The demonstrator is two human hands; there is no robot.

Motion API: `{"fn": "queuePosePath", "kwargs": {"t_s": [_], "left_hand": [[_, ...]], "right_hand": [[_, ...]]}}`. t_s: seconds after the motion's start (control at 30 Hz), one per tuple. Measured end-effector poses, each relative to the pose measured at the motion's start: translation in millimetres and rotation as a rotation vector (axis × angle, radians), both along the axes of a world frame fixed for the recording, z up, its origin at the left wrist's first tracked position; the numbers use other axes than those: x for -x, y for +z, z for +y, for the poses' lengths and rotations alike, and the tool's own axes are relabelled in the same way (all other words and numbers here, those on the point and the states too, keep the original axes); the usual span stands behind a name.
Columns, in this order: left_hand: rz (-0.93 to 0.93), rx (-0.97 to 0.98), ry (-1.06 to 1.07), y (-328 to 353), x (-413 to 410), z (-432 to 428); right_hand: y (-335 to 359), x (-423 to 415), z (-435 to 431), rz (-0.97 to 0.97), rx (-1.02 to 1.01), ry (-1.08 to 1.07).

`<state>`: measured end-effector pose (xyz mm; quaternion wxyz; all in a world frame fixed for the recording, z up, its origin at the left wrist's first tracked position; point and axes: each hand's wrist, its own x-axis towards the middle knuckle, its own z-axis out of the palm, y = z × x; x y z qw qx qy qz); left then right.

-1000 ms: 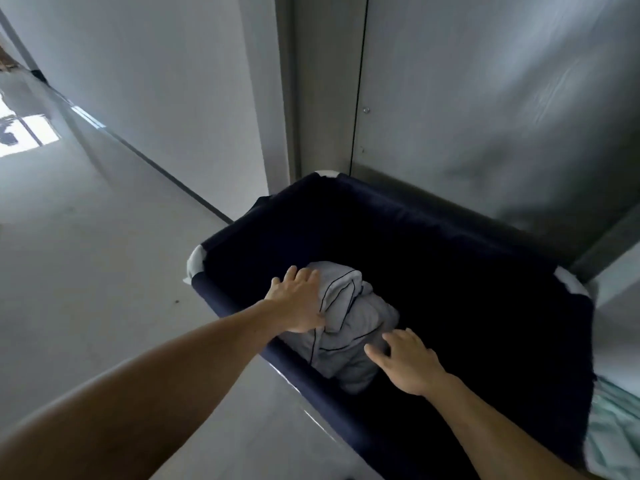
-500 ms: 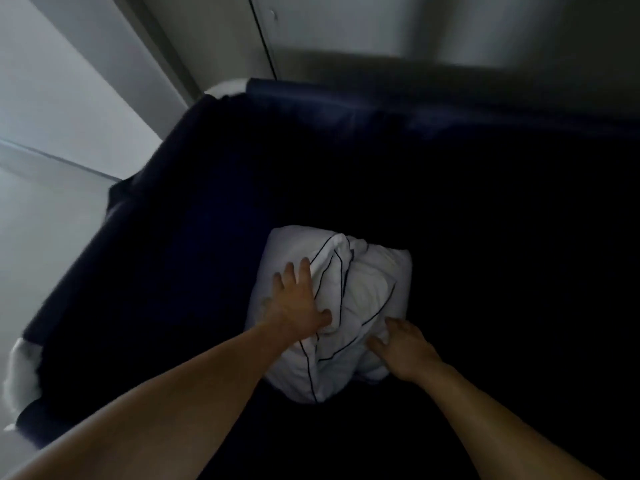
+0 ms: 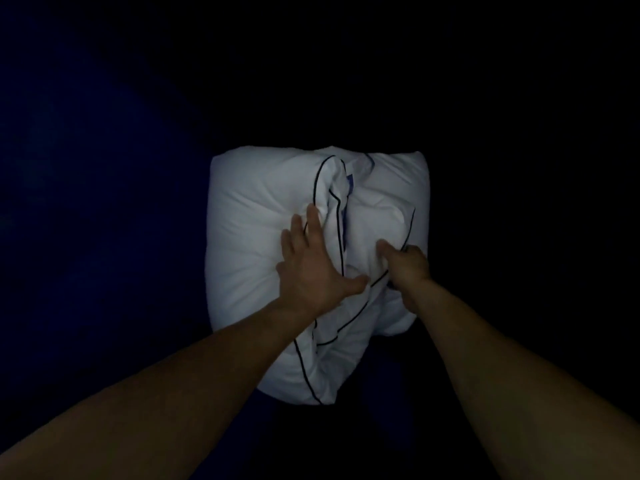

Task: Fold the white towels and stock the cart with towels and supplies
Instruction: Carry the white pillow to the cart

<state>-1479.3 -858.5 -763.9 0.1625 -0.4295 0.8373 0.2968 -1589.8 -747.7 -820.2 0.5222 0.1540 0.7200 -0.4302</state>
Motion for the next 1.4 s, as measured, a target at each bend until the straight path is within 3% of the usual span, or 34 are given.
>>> {"fn": "queuePosePath", "kwargs": {"t_s": [0.13, 0.23, 0.3, 0.37, 0.43, 0.5, 0.63, 0.8, 0.97, 1.13, 1.4], "left_hand": [[-0.076, 0.012, -0.049, -8.1, 0.5, 21.0], [-0.080, 0.166, -0.018, -21.6, -0.3, 11.5], [-0.023, 0.232, 0.032, -28.7, 2.7, -2.4], [0.033, 0.195, 0.070, -34.4, 7.0, -14.0], [0.112, 0.161, 0.054, -41.5, 7.3, -23.9], [0.149, 0.117, 0.033, -50.0, 3.2, -31.4], [0.222, 0.053, 0.004, -68.4, -5.2, -45.9], [0.251, -0.063, 0.029, -66.0, 0.5, -53.1], [0.256, -0.076, 0.138, -11.3, 4.7, -63.5], [0.234, -0.044, 0.240, 92.4, -9.8, -64.0], [0.324, 0.028, 0.159, 274.3, 4.1, 2.6]], "right_hand": [[26.3, 3.9, -22.8, 0.170, 0.200, 0.090], [40.0, 17.3, -32.5, 0.293, 0.336, 0.274], [25.5, 33.4, -22.4, 0.369, 0.282, 0.258], [-1.3, 49.7, -5.0, 0.447, 0.091, 0.207], [-31.6, 59.0, 13.3, 0.343, -0.092, 0.198], [-64.0, 57.3, 22.9, 0.209, -0.138, 0.170], [-109.7, 45.3, 17.3, 0.051, 0.027, 0.008], [-114.8, 28.2, -5.8, 0.088, 0.112, -0.190], [-50.5, 20.7, -11.8, 0.052, 0.219, -0.188], [58.2, -5.3, 3.5, 0.035, 0.306, -0.216], [266.7, 3.4, 73.2, 0.248, 0.370, -0.187]]}}
